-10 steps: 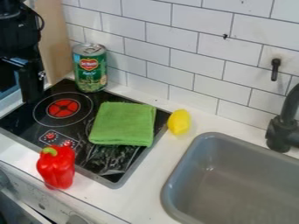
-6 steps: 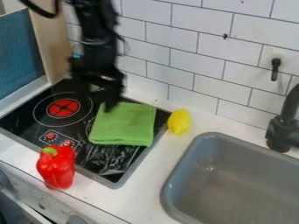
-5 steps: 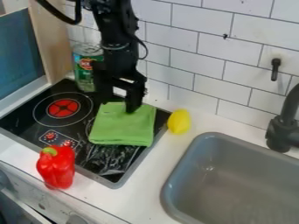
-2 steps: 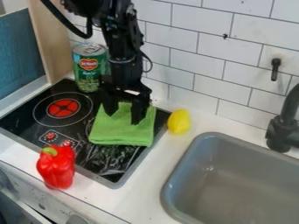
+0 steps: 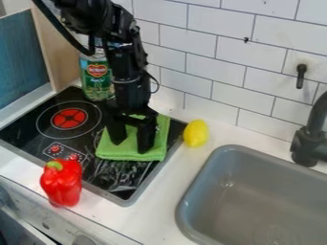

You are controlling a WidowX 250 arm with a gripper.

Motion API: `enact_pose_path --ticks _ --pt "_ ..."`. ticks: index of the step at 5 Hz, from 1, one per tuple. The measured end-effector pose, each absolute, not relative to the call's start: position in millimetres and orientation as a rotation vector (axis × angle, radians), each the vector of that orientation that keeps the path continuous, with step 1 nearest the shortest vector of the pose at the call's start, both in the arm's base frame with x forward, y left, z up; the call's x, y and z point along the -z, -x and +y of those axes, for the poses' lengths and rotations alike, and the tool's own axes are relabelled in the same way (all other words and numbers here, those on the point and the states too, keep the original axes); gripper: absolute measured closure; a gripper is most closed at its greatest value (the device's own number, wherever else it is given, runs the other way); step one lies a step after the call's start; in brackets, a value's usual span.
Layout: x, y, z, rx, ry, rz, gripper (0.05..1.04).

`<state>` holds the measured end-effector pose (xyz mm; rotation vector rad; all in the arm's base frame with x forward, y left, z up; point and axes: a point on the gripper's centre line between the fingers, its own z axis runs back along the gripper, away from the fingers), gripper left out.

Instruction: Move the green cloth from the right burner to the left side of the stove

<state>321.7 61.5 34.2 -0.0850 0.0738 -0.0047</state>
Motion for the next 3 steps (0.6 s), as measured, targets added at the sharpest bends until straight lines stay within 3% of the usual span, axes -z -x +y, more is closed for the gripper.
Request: enact_pose_path --ticks 2,3 --pt "-31 -319 98 0.008 0.024 0.132 0.083" --pt "-33 -300 137 -0.046 -0.024 0.175 0.083"
